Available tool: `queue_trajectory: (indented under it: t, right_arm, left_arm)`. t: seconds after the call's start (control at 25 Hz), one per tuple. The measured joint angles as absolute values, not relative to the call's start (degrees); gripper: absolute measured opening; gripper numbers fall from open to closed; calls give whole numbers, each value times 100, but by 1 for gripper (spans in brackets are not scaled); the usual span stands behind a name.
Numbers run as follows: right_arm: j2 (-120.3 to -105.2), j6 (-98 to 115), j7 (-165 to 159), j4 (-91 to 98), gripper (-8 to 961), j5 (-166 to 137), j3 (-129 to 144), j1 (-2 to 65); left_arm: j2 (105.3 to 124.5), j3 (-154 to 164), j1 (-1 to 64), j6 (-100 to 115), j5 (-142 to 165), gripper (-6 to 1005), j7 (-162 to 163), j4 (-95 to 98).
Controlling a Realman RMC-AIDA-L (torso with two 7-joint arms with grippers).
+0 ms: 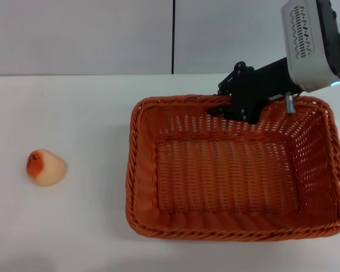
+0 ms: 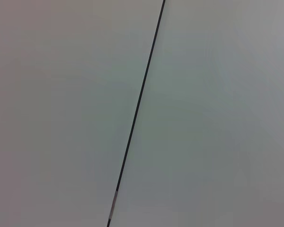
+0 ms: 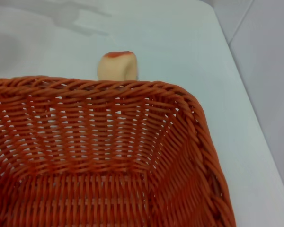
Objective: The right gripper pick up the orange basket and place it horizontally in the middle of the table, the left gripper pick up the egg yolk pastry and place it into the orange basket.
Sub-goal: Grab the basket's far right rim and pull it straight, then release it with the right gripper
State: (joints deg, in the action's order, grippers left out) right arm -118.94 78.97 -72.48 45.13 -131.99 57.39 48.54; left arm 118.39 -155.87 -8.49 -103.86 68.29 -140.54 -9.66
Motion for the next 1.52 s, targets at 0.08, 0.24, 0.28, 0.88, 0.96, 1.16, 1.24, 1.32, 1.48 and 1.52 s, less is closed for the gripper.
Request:
queue_trajectory:
  t: [0.08, 0.24, 0.28, 0.88, 0.96, 1.16, 1.24, 1.32, 1.48, 1.52]
  right_arm:
    - [-11894, 7859, -7303, 4511, 151, -13199, 5740, 4853]
    - [-11892, 7801, -7342, 4509, 152, -13200, 5759, 4845]
    - [-11892, 7801, -7342, 4509, 152, -13200, 5759, 4845]
    - [-11899, 7585, -7409, 4461, 240, -12717, 6338, 4736]
    - [-11899, 7593, -7512, 4542, 293, -12596, 6335, 4671]
    - [-11903, 7598, -7564, 4666, 471, -12547, 6338, 4538]
    - [-11903, 7599, -7589, 4700, 509, -12509, 6338, 4476]
    - [-11907, 7632, -7666, 4860, 547, -12387, 6341, 4359]
    - [-11909, 7809, -7875, 5474, 623, -11853, 6344, 3925]
    - [-11902, 7973, -8049, 6073, 642, -11283, 6335, 3505]
  left_arm:
    - [11839, -15583, -819, -10383, 6829, 847, -14054, -966]
    - [11832, -15574, -753, -10358, 6829, 847, -14054, -966]
    - [11832, -15574, -753, -10358, 6829, 847, -14054, -966]
    - [11814, -15574, -641, -10146, 6829, 847, -14058, -992]
    - [11811, -15574, -641, -10130, 6829, 847, -14058, -1006]
    - [11811, -15574, -633, -10114, 6829, 846, -14061, -1024]
    - [11805, -15562, -627, -10118, 6829, 846, -14062, -1033]
    - [11803, -15547, -625, -10121, 6829, 847, -14062, -1040]
    - [11795, -15320, -629, -10141, 6961, 847, -14024, -1316]
    - [11789, -15249, -631, -10148, 7049, 847, -13989, -1440]
